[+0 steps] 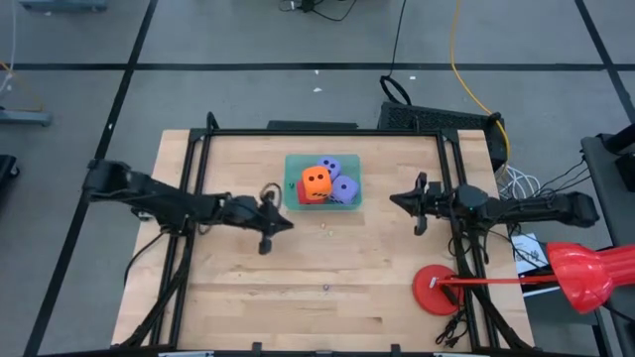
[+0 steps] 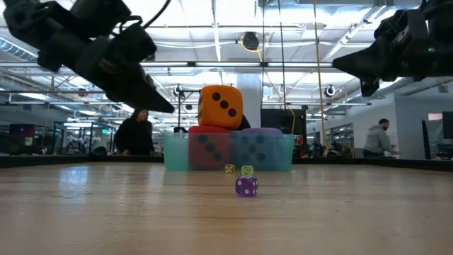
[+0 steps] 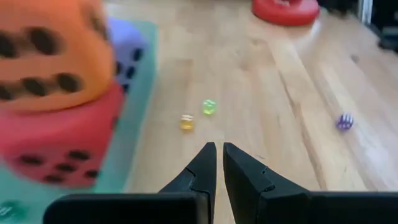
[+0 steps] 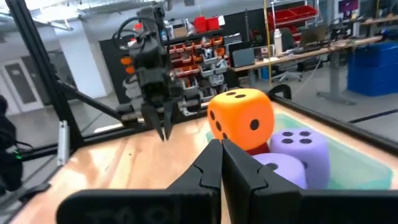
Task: Pick & Place Dice
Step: Put the small yellow dice into the blue bin
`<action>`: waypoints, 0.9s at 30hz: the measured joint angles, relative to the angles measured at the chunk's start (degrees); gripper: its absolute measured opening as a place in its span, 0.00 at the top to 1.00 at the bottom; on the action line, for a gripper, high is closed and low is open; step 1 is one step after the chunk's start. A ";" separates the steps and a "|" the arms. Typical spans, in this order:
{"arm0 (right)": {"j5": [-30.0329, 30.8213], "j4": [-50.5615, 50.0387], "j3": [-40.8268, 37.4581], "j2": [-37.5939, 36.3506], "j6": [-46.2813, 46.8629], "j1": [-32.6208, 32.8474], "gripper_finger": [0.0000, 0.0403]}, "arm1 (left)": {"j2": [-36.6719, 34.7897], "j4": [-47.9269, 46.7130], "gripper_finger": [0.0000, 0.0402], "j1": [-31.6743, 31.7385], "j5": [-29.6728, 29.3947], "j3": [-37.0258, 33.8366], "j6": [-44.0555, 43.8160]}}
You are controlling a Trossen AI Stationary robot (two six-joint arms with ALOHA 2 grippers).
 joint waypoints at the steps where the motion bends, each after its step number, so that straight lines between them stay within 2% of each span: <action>1: 0.01 0.24 -0.01 0.16 0.66 0.34 0.99 | 2.26 0.88 0.91 -0.55 0.11 0.79 0.98; 6: 0.78 -0.60 -0.02 2.61 4.85 3.06 0.99 | 12.33 1.93 0.89 -2.63 -1.39 6.89 4.03; 9: 6.19 0.21 -0.04 4.92 5.76 6.14 0.99 | 17.73 2.03 0.83 -2.99 -1.56 11.31 5.90; 13: 14.46 3.93 -0.06 9.13 7.89 11.06 0.99 | 23.81 1.92 0.71 -2.46 -2.36 16.17 7.53; 19: 23.65 9.36 -0.09 17.82 8.42 19.51 0.99 | 28.75 0.39 0.49 1.14 -2.96 19.98 7.47; 21: 25.76 11.38 -0.11 20.81 8.63 21.71 0.99 | 30.15 0.14 0.44 2.35 -1.11 20.53 7.66; 24: 25.69 15.23 -0.13 24.52 7.81 23.53 0.99 | 31.89 0.41 0.40 3.66 2.36 21.27 8.30; 27: 25.69 18.34 -0.13 27.02 6.34 24.42 0.99 | 33.32 0.92 0.39 4.08 2.86 21.88 9.16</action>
